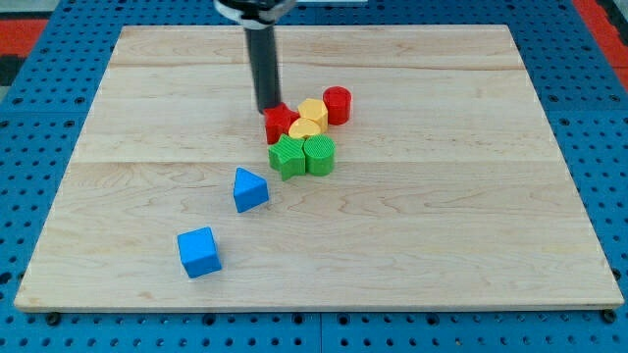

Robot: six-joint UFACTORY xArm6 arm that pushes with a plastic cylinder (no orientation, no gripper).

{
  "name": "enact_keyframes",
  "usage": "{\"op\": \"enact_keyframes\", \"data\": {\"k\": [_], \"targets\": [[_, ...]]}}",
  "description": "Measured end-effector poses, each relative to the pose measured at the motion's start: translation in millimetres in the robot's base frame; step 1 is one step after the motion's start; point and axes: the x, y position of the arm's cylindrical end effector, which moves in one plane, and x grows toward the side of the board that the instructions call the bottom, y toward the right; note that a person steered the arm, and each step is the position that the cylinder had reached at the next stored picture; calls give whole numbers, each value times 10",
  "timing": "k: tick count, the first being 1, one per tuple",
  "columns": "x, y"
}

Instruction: Push the blue cube into the group of blocks

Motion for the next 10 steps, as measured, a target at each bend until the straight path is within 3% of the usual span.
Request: {"op": "enact_keyframes", "data": {"k": [1,4,5,6,8,10], "targets": [[35,-496],[1685,-1193],[2227,-1302],[2449,-888],[1954,-854],[1751,-484]]}}
